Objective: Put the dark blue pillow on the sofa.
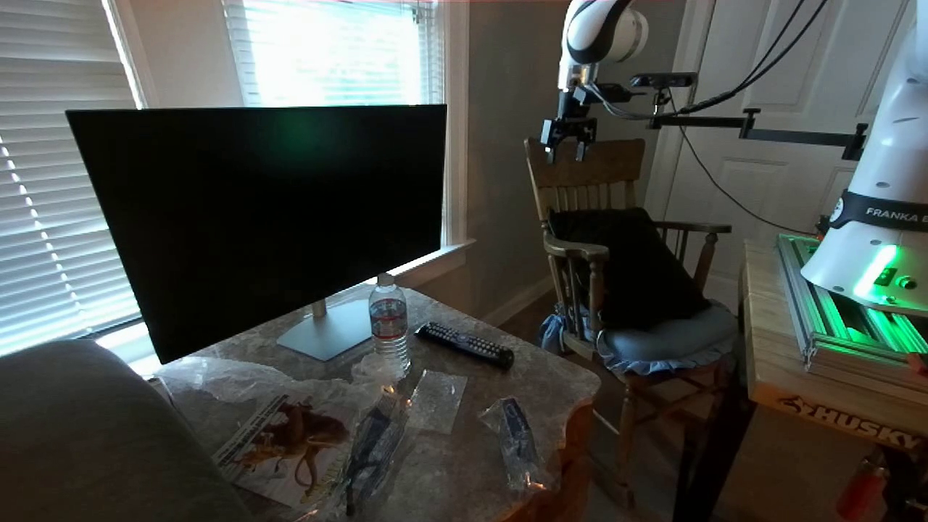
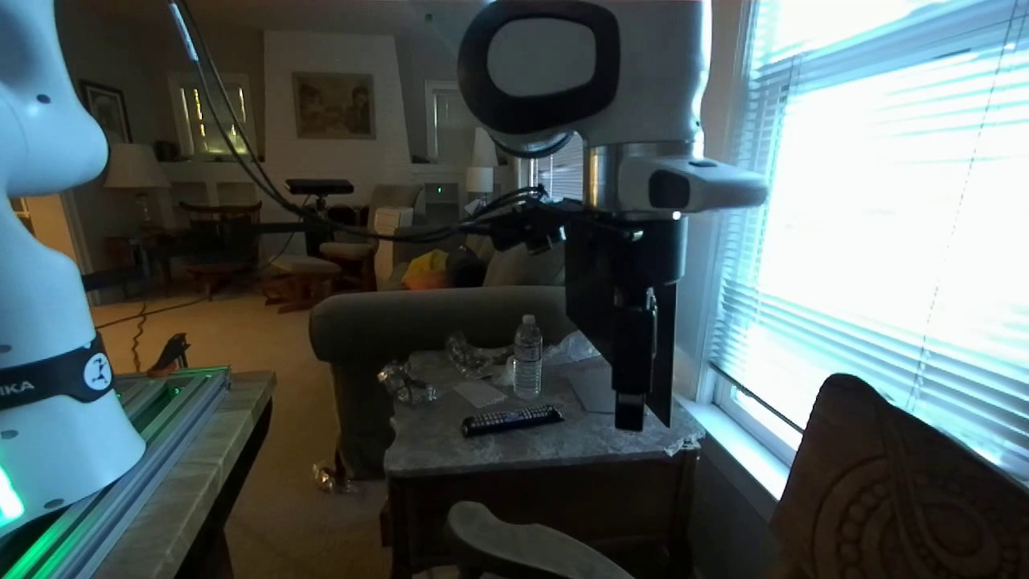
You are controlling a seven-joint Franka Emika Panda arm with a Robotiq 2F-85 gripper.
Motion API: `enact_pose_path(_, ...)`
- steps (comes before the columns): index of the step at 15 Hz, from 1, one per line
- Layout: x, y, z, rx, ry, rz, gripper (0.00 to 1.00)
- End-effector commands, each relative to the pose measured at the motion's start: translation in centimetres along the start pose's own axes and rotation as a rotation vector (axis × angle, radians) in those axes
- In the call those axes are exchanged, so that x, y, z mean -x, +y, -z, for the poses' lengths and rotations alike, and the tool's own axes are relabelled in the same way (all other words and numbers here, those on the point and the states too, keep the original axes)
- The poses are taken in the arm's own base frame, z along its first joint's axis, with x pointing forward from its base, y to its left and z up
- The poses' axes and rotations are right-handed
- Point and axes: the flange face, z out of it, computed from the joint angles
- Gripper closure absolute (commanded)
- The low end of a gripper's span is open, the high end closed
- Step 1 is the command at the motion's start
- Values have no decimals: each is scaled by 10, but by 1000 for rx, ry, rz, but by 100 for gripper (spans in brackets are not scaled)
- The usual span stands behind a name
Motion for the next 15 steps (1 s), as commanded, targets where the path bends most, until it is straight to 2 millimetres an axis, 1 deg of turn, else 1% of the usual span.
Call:
enact_pose_path(1, -40, 8, -41, 79, -55, -136, 0)
enact_pose_path(3, -50, 16, -62, 117, -110, -164, 0)
enact_pose_path(6, -61, 22, -87, 150, -150, -164, 0)
enact_pose_path(9, -78, 23, -108, 149, -92, -166, 0)
enact_pose_path(10, -82, 21, -111, 147, -88, -159, 0)
enact_pose_path(11, -68, 25, -102, 136, -113, -149, 0)
enact_pose_path(13, -74, 24, -110, 141, -106, -145, 0)
enact_pose_path(15, -77, 23, -112, 143, -103, -144, 0)
